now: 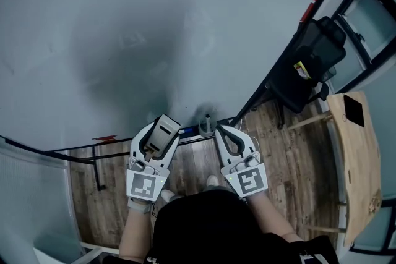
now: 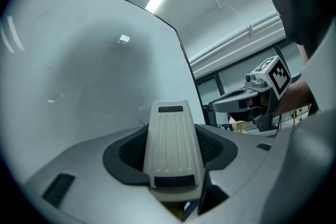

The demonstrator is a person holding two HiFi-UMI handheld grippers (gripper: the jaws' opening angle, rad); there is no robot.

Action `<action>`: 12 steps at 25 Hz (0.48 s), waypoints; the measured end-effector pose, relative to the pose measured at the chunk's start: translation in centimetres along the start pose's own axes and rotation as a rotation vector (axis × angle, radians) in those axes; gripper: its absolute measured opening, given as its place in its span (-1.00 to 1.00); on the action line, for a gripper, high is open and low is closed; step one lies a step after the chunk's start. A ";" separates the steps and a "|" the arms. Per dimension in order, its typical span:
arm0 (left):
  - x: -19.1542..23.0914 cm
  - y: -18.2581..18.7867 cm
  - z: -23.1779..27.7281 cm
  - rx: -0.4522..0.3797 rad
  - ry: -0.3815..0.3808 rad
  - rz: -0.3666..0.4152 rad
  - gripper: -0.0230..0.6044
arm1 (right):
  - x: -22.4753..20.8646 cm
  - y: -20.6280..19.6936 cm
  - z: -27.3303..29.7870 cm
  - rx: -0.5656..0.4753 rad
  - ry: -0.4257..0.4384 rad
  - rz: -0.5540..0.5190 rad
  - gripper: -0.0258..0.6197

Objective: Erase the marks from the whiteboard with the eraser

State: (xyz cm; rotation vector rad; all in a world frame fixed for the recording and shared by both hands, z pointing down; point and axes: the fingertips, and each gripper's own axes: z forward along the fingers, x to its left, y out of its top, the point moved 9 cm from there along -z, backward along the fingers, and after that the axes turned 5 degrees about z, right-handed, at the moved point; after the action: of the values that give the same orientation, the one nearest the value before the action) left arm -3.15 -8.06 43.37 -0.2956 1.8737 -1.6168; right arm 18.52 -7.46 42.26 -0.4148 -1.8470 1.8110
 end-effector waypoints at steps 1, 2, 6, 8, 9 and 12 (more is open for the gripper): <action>-0.2 -0.4 -0.3 0.012 0.004 -0.021 -0.08 | 0.1 -0.2 -0.1 0.013 0.006 0.010 -0.83; -0.3 -0.7 -0.6 0.021 0.008 -0.040 -0.08 | 0.3 -0.4 -0.2 0.026 0.009 0.016 -0.83; -0.4 -1.5 -1.5 0.030 0.009 -0.098 -0.08 | 0.9 -1.3 -0.4 0.061 0.011 0.042 -0.83; -0.4 -1.6 -1.7 0.028 0.015 -0.113 -0.08 | 1.0 -1.5 -0.6 0.073 0.014 0.048 -0.83; -0.4 -1.6 -1.8 0.028 0.021 -0.122 -0.08 | 1.0 -1.5 -0.6 0.079 0.017 0.047 -0.83; -0.1 -1.9 -2.4 0.030 0.026 -0.147 -0.08 | 1.5 -1.7 -0.6 0.093 0.026 0.042 -0.83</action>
State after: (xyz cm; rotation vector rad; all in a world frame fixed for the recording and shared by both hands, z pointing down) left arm -4.92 -6.48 45.29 -0.4093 1.8833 -1.7518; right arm 17.87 -6.25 44.11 -0.4441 -1.7416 1.9023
